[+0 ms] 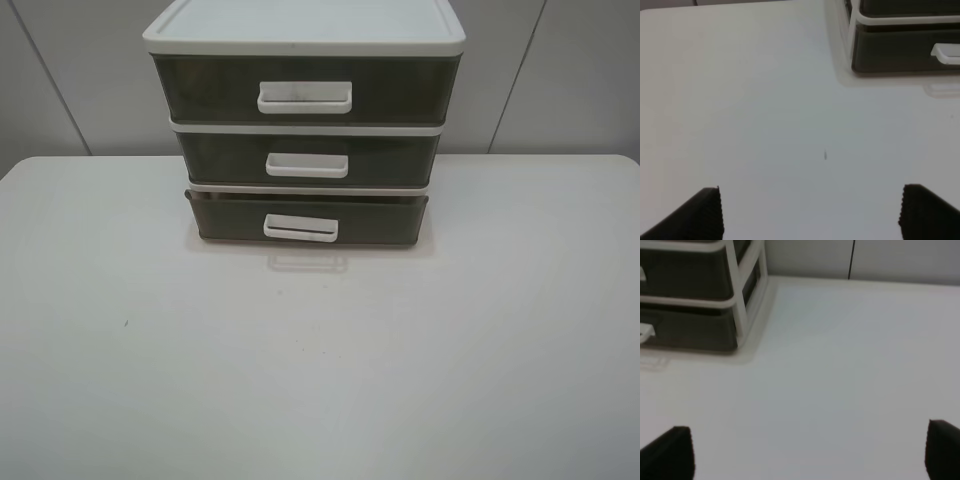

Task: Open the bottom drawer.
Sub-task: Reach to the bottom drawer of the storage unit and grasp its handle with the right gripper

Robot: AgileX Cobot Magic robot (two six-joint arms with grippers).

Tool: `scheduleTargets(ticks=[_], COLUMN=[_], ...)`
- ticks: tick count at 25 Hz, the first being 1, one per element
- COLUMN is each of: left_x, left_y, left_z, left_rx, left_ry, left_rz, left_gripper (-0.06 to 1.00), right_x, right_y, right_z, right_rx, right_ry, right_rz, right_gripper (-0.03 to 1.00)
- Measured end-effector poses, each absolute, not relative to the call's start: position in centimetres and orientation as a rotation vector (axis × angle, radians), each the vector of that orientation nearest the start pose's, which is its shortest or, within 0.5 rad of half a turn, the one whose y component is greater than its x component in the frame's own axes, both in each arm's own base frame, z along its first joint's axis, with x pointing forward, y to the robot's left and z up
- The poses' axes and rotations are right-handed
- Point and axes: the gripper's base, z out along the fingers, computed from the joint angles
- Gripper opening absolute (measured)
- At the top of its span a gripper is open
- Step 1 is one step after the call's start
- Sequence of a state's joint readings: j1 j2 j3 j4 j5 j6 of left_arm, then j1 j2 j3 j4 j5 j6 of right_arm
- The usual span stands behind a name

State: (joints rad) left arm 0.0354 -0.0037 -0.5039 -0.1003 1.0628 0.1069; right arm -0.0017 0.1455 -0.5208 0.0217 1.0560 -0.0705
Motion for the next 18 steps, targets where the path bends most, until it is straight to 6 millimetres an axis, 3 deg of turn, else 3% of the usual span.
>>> scheduleTargets(ticks=[4,9,12,18], left_x=[-0.6,-0.6,-0.6,-0.6], left_y=[-0.8,-0.8,-0.8,-0.8], left_z=[27.8,27.8,27.8,27.8], left_rx=[0.078,0.078,0.078,0.078], left_ry=[2.033,2.033,2.033,2.033], left_rz=[-0.030,-0.030,-0.030,-0.030], left_gripper=[0.72,0.72,0.72,0.72], right_x=[6.1,13.6,17.7,20.6], right_y=[0.4,1.2,2.3,8.7], right_z=[29.5,31.7,30.8,27.4], right_rx=[-0.078,-0.031,-0.051,-0.418], right_ry=[2.319,2.407,2.481,2.527], right_rz=[0.032,0.166,0.235,0.299], right_gripper=[0.80,0.80,0.80,0.80])
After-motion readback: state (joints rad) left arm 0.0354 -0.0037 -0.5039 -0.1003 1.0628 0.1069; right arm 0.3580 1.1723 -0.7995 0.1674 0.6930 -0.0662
